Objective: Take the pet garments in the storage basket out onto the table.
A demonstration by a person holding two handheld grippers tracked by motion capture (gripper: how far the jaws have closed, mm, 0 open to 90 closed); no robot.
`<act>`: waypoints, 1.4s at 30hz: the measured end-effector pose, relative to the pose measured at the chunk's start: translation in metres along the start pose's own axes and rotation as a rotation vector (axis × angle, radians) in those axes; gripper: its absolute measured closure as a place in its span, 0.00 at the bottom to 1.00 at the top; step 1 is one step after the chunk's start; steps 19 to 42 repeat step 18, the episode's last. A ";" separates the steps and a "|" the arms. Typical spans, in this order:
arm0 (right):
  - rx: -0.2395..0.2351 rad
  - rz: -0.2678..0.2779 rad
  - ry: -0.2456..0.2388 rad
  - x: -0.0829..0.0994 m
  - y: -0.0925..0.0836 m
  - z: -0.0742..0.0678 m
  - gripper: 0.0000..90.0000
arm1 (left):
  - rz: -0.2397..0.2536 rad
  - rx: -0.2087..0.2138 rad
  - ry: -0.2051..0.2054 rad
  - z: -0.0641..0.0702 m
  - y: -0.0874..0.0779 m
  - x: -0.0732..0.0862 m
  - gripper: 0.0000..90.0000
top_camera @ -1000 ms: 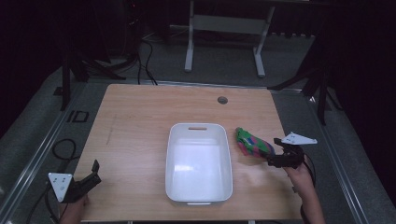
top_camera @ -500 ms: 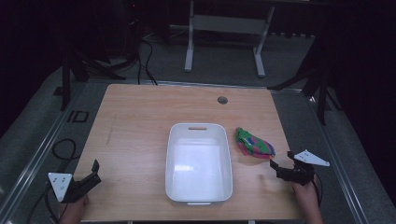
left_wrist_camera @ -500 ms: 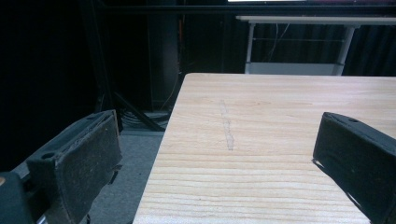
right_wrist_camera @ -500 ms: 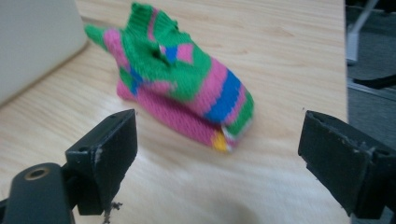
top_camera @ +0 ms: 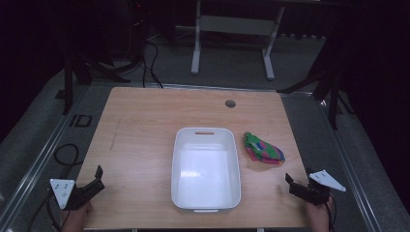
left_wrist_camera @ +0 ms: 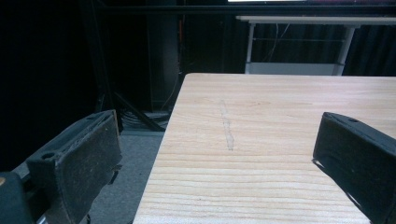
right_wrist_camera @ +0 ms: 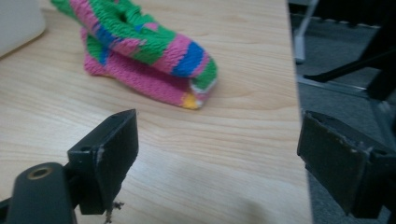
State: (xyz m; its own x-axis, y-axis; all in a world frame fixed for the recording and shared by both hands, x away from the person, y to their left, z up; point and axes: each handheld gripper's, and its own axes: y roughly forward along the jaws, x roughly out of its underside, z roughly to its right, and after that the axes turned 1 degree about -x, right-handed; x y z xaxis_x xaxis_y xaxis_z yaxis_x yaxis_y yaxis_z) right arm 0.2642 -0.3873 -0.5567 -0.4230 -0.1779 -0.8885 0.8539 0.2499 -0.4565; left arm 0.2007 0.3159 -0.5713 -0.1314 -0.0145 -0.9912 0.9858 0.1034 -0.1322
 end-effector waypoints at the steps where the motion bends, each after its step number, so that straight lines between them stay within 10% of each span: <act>1: 0.019 0.017 0.007 0.001 -0.002 0.000 0.14 | 0.000 0.000 0.000 0.000 0.000 0.000 0.02; 13: 0.050 0.057 0.104 0.003 -0.006 0.010 0.15 | 0.003 0.000 -0.001 0.000 0.000 0.000 0.02; 42: 0.044 0.045 0.095 0.002 -0.005 0.010 0.15 | 0.004 -0.002 0.001 0.000 0.000 0.000 0.02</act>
